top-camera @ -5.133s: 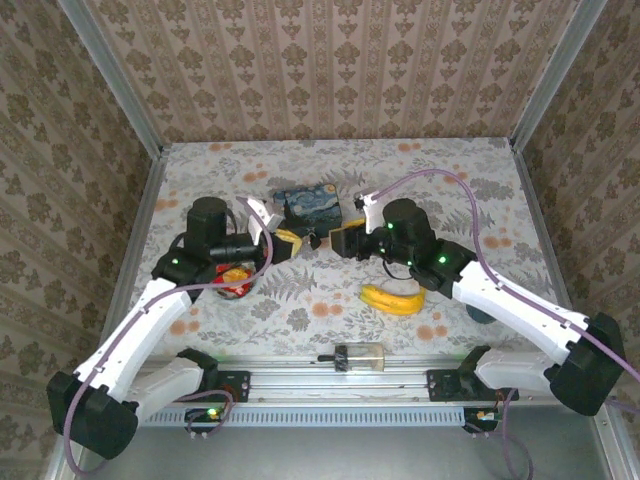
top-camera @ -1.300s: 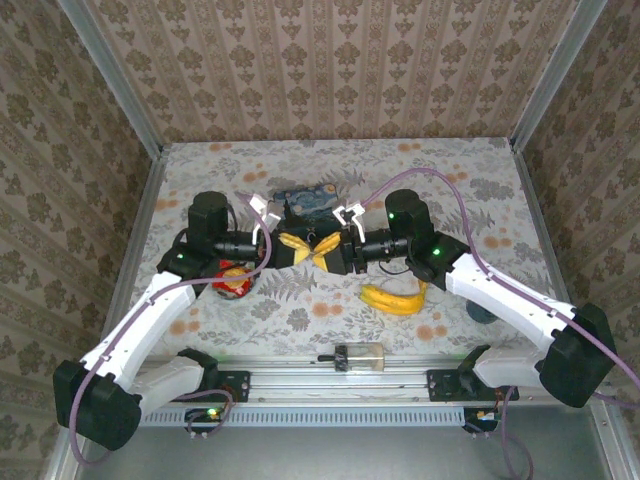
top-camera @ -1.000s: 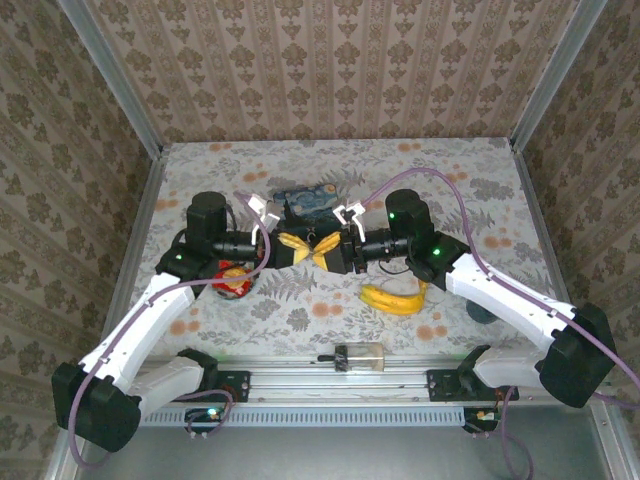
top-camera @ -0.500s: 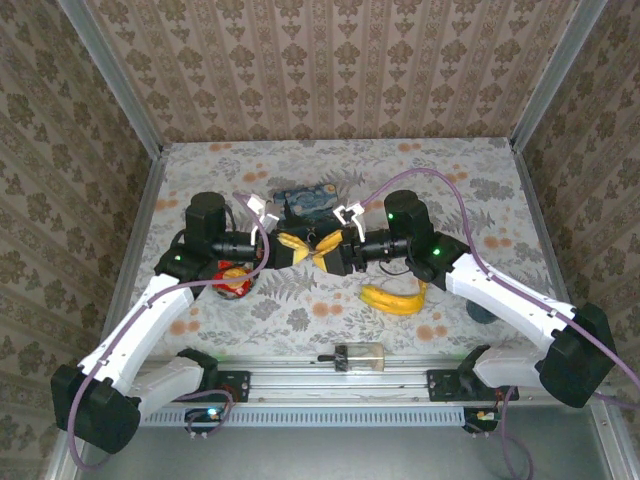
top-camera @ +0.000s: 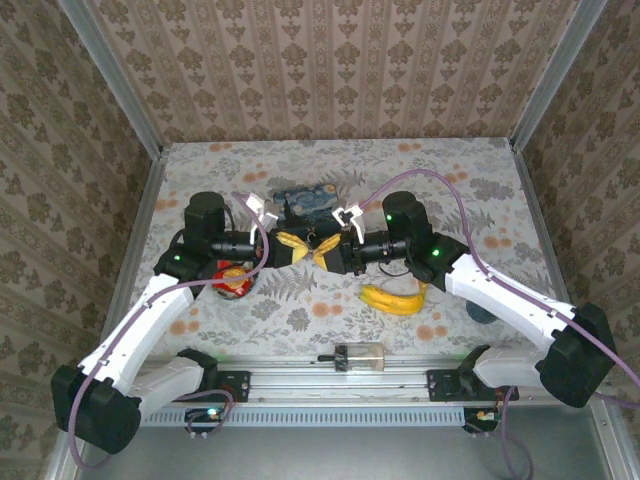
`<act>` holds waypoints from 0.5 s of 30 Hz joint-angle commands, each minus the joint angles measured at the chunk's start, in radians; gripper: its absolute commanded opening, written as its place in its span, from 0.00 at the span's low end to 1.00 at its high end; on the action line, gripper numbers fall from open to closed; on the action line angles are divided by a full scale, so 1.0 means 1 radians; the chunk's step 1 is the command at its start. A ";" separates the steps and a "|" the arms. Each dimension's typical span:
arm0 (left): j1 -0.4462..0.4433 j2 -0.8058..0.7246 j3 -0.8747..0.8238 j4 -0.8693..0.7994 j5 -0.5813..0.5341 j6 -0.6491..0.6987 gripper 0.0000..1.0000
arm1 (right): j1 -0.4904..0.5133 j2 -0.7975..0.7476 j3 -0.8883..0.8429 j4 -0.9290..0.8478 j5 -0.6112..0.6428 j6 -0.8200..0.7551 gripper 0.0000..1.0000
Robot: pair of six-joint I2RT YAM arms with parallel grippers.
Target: Unlock a padlock with a key
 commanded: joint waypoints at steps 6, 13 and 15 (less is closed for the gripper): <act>0.008 -0.027 0.023 -0.003 0.051 0.005 0.00 | -0.007 -0.012 0.035 -0.031 0.045 -0.013 0.34; 0.007 -0.033 0.017 -0.005 0.060 0.004 0.00 | -0.012 -0.029 0.032 -0.007 0.048 -0.009 0.34; 0.007 -0.033 0.016 -0.004 0.060 0.004 0.00 | -0.014 -0.034 0.030 -0.002 0.045 -0.010 0.34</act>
